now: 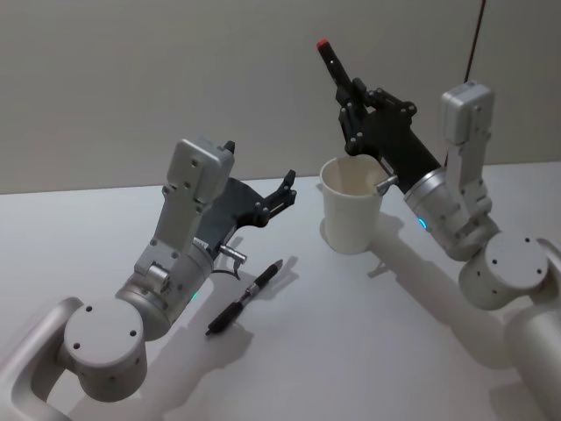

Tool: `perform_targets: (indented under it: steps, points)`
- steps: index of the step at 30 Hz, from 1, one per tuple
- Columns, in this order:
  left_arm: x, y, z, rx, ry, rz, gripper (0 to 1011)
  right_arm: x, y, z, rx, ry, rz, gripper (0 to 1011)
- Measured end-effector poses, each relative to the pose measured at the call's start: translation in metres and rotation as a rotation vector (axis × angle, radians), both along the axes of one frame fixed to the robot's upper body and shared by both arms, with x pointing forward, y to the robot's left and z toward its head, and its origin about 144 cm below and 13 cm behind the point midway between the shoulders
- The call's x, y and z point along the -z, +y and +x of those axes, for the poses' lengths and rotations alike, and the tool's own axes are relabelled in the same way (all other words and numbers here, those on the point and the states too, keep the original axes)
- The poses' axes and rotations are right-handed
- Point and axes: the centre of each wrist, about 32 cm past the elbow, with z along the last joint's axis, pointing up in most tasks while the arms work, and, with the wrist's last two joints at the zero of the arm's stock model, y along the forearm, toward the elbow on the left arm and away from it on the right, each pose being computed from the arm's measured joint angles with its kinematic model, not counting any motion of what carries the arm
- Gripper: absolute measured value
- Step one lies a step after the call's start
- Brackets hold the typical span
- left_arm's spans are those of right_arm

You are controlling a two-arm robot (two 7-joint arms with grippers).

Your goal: Place the pen into the pen holder.

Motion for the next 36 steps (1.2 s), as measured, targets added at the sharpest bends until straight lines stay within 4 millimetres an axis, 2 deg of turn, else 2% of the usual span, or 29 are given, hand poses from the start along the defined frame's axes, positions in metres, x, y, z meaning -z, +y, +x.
perform_targets:
  steps: [36]
  points:
    - [0.000,0.000,0.000,0.000,0.000,0.000,1001,0.025,0.011,0.008,-0.048,0.020,-0.027,184]
